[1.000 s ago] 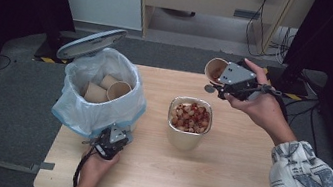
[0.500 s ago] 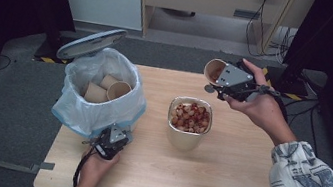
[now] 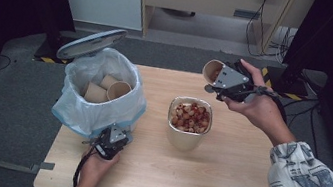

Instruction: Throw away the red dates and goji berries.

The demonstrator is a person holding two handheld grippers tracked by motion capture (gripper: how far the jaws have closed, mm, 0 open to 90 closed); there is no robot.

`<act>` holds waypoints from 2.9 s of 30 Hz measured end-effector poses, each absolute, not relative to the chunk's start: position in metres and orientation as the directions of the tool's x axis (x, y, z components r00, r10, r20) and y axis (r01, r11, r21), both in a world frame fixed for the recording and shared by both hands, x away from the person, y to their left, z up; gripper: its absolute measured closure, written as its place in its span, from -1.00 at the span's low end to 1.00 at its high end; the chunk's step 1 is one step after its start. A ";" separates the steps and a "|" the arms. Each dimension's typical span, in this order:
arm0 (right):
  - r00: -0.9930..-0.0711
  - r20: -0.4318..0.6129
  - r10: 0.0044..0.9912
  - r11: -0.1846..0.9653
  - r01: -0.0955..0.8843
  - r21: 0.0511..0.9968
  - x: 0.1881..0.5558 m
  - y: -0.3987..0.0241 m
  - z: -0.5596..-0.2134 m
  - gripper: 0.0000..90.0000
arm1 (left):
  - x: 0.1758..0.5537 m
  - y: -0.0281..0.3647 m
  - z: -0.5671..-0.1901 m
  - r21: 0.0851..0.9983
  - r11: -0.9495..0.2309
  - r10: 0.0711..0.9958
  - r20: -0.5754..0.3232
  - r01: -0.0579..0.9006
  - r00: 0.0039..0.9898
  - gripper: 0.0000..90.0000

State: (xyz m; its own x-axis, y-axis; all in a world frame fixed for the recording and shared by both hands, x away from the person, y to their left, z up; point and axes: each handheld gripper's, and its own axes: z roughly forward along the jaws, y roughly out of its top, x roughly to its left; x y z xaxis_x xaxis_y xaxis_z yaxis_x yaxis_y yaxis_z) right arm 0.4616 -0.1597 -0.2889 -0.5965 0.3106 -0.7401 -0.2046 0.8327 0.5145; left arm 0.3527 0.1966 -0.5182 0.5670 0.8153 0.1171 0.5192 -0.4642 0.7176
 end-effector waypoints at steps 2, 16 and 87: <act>-0.596 -0.743 0.304 0.835 -0.209 0.509 0.461 -0.158 -0.289 -0.28 | 0.353 0.197 -0.518 0.718 -0.464 0.816 0.117 0.519 0.567 1.00; -0.524 -0.832 0.184 0.901 -0.248 0.356 0.458 -0.144 -0.297 -0.28 | 0.353 0.197 -0.518 0.716 -0.464 0.815 0.116 0.521 0.567 1.00; -0.334 -0.938 -0.095 0.955 -0.297 0.009 0.446 -0.135 -0.287 -0.28 | 0.353 0.197 -0.518 0.716 -0.465 0.815 0.117 0.520 0.568 1.00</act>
